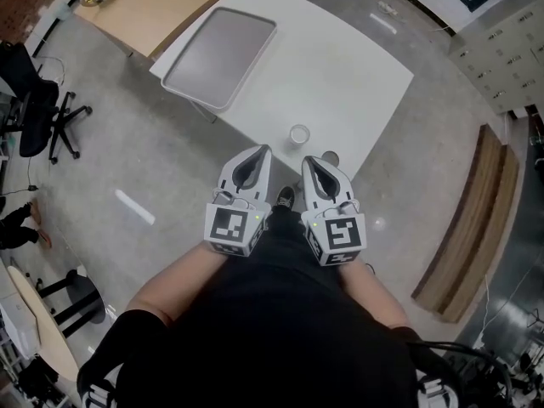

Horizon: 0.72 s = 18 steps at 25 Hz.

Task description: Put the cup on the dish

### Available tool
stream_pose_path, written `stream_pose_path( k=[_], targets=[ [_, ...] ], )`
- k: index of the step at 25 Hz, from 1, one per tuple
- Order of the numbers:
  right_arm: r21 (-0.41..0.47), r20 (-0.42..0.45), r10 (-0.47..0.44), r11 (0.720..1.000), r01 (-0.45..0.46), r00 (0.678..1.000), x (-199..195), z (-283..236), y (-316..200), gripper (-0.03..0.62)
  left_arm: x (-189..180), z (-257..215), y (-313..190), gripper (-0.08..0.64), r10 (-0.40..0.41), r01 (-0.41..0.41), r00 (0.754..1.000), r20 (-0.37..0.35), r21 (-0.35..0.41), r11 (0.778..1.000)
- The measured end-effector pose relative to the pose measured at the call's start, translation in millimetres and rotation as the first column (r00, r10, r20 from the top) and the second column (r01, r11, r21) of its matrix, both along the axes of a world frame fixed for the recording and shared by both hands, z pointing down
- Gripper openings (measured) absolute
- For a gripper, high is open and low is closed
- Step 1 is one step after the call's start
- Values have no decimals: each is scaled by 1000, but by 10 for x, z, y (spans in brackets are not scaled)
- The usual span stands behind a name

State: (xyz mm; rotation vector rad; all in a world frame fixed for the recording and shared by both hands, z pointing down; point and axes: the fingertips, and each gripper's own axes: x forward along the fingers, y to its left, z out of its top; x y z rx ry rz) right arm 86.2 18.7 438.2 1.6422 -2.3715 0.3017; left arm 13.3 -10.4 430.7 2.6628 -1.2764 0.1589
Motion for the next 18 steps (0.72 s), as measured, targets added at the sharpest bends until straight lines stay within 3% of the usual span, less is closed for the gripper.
stream_pose_path(
  k=[10,18],
  targets=[
    [-55,15,-78,995,78,997,320,332,-614,14,451,273,-636,5,-13,15,998,63,-26,1000],
    [-145,2,-133,981,132,991,338,742,-895,22,486,647,-912,5,-14,23,993,120,-78,997]
  ],
)
